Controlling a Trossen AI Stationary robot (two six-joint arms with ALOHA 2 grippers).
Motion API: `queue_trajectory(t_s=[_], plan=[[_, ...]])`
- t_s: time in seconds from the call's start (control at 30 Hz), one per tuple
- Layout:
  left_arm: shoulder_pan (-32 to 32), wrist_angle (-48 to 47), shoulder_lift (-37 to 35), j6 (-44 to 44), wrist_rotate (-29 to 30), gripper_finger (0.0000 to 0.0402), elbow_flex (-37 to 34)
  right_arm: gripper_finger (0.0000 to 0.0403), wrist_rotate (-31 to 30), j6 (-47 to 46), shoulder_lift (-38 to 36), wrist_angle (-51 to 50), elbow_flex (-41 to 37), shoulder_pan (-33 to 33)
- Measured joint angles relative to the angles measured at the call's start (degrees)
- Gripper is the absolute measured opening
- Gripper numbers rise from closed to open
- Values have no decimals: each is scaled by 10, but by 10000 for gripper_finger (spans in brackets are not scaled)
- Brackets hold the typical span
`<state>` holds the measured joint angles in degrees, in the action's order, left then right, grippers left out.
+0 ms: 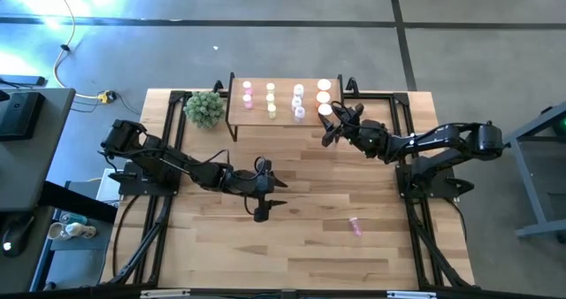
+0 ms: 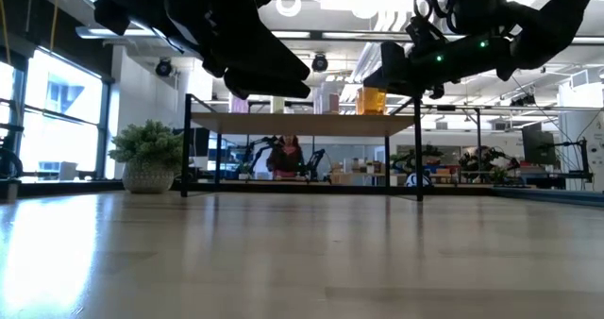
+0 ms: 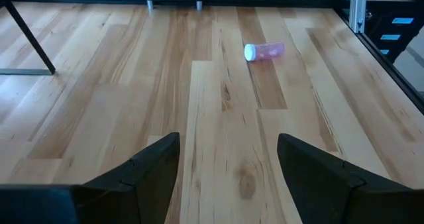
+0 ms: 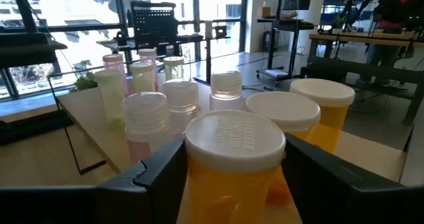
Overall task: Pick and place medicine bottles onto shelf by color
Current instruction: Put the orange pill bottle aligned with the other orange pill bottles on the shelf
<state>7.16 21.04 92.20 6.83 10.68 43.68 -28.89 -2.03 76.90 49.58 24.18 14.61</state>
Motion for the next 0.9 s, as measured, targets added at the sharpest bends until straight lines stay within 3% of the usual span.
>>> queue_trajectory(t_s=[0.47, 0.9], plan=[[0, -1, 0, 0, 0, 243, 0, 234, -17, 9, 0, 4, -1, 0], [0, -2, 0, 0, 0, 243, 0, 259, -9, 4, 1, -183, 83, -2]])
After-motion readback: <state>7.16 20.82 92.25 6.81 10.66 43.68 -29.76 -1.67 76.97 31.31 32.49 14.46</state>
